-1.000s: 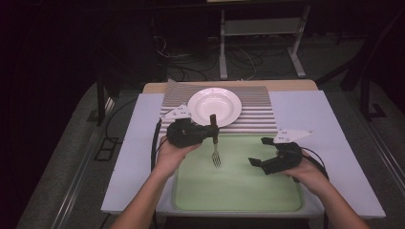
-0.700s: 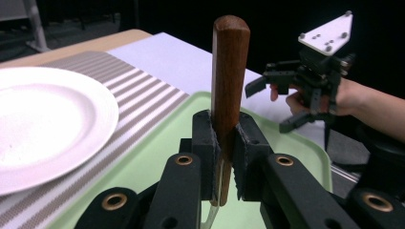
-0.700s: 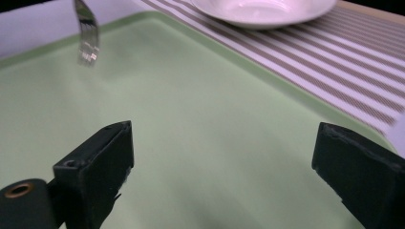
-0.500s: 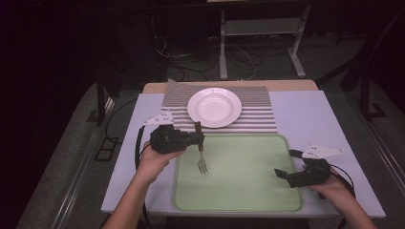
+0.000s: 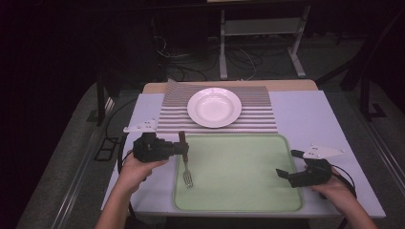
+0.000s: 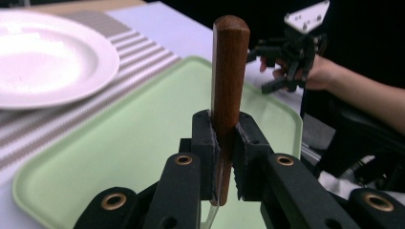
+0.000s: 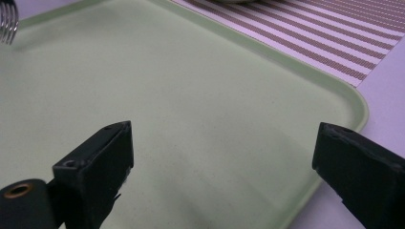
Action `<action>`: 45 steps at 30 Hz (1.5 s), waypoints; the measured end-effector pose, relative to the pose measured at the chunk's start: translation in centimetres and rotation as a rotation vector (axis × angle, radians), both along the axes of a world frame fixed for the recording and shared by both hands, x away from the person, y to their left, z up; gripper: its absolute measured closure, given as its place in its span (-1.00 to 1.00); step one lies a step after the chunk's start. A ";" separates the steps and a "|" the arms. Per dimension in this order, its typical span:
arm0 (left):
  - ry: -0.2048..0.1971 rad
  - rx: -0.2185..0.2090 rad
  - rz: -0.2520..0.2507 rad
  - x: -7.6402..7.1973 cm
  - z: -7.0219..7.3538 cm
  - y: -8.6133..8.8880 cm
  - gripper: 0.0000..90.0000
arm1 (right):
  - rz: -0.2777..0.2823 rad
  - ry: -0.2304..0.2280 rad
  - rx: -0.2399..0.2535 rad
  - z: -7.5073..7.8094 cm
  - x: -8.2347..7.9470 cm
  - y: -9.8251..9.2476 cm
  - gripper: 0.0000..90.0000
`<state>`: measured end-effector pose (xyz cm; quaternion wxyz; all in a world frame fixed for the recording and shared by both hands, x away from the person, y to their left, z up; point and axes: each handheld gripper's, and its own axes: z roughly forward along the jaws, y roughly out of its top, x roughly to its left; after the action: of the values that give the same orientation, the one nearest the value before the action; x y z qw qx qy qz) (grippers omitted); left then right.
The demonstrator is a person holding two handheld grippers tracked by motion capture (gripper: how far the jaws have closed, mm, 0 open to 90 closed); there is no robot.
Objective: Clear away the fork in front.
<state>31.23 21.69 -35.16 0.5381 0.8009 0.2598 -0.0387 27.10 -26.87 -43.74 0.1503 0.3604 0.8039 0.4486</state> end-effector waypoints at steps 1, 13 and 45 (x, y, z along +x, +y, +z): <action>0.007 0.002 -0.003 0.0 -0.1 0.0 0.78 | -0.001 -0.001 0.001 0.0 0.0 0.0 -0.85; -0.006 0.015 0.036 1.1 -1.1 -0.2 0.74 | -0.001 -0.004 -0.002 0.0 0.2 0.1 -0.85; 0.147 0.090 0.097 5.3 -7.1 -4.4 0.61 | 0.006 -0.015 -0.021 0.0 0.1 0.2 -0.84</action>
<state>36.50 17.31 -42.24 0.4822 0.8058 0.3385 -0.0597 27.24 -26.63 -43.73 0.1587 0.3531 0.8085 0.4432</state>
